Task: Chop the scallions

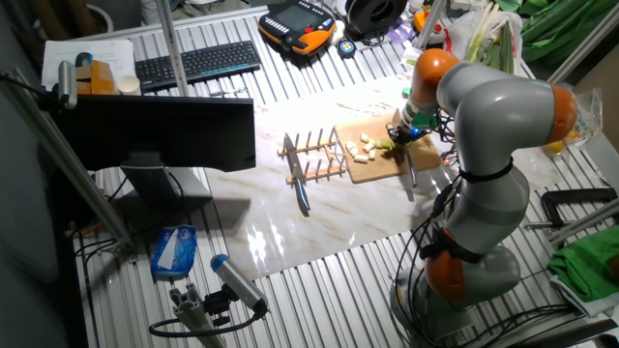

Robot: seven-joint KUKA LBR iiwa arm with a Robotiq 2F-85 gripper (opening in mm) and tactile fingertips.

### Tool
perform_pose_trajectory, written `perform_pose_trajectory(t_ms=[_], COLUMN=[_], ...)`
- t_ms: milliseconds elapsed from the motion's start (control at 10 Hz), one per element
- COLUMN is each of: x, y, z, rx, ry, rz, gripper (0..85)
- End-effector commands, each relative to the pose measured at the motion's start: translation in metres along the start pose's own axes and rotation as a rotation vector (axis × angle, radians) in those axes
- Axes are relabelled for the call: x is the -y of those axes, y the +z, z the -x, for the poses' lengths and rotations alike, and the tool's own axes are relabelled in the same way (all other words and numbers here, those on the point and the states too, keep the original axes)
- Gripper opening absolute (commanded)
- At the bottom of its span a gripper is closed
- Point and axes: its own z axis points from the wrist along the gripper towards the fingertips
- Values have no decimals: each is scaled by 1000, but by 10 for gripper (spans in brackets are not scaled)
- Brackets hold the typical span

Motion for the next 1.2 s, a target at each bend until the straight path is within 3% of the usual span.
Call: perform_pose_trajectory(t_ms=[0,100,500,600,900,1100], x=[-1,-2,-5,-5,-6,-7], y=[0,-2,-27,-26,-23,-14], z=[0,2,14,14,14,10], rx=[0,2,-7,-12,-10,0], ry=[5,5,-1,-1,2,5], rz=[3,2,-10,-9,-20,-27], gripper=[113,197,220,7,7,7])
